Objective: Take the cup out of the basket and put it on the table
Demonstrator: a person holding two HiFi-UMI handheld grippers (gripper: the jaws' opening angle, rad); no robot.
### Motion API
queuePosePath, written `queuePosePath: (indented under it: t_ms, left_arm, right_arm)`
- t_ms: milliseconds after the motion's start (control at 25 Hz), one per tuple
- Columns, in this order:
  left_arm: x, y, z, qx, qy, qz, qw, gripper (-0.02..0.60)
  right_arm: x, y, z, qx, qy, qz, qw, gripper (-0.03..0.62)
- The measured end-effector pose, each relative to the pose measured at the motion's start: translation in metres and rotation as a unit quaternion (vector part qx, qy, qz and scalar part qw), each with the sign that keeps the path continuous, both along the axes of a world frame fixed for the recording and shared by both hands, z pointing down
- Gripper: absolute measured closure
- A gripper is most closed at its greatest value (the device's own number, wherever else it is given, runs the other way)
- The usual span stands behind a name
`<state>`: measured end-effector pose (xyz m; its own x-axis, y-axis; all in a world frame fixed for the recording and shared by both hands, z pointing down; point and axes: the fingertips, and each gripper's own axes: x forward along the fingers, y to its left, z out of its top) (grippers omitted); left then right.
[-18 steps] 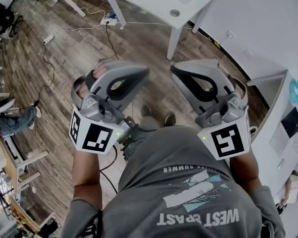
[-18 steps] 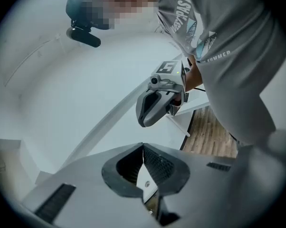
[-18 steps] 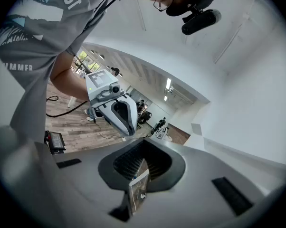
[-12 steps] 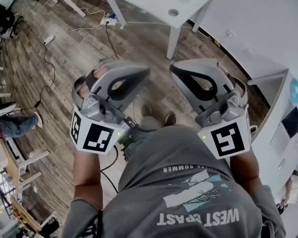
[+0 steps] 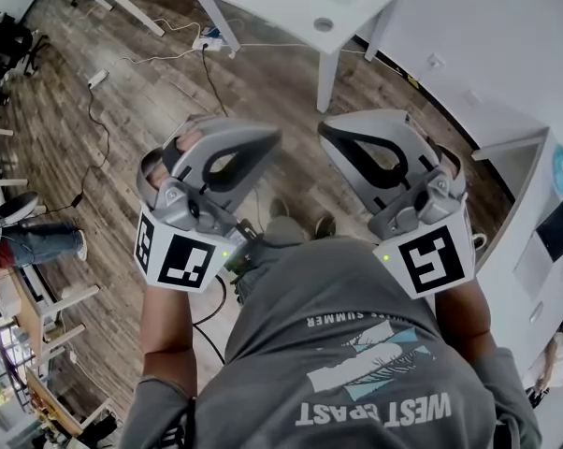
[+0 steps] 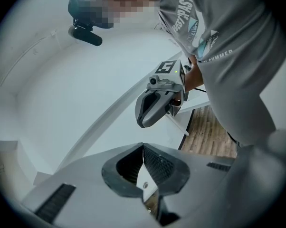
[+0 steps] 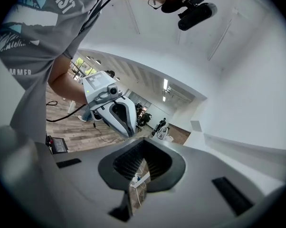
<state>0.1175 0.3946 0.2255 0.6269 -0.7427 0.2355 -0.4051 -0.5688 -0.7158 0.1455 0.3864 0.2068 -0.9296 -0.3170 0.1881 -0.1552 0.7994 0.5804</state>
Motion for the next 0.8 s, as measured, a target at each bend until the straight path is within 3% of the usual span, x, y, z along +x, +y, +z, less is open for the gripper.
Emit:
queuePosePath:
  t_ms: [320, 800]
  left_arm:
    - [-0.015, -0.009, 0.003, -0.002, 0.004, 0.002, 1.0, 0.572]
    - [-0.086, -0.06, -0.011, 0.02, 0.014, 0.023, 0.9995, 0.572]
  right_arm:
    - [-0.012, -0.012, 0.0, -0.004, -0.008, 0.006, 1.0, 0.582]
    - [-0.075, -0.063, -0.009, 0.007, -0.005, 0.042, 0.999, 0.582]
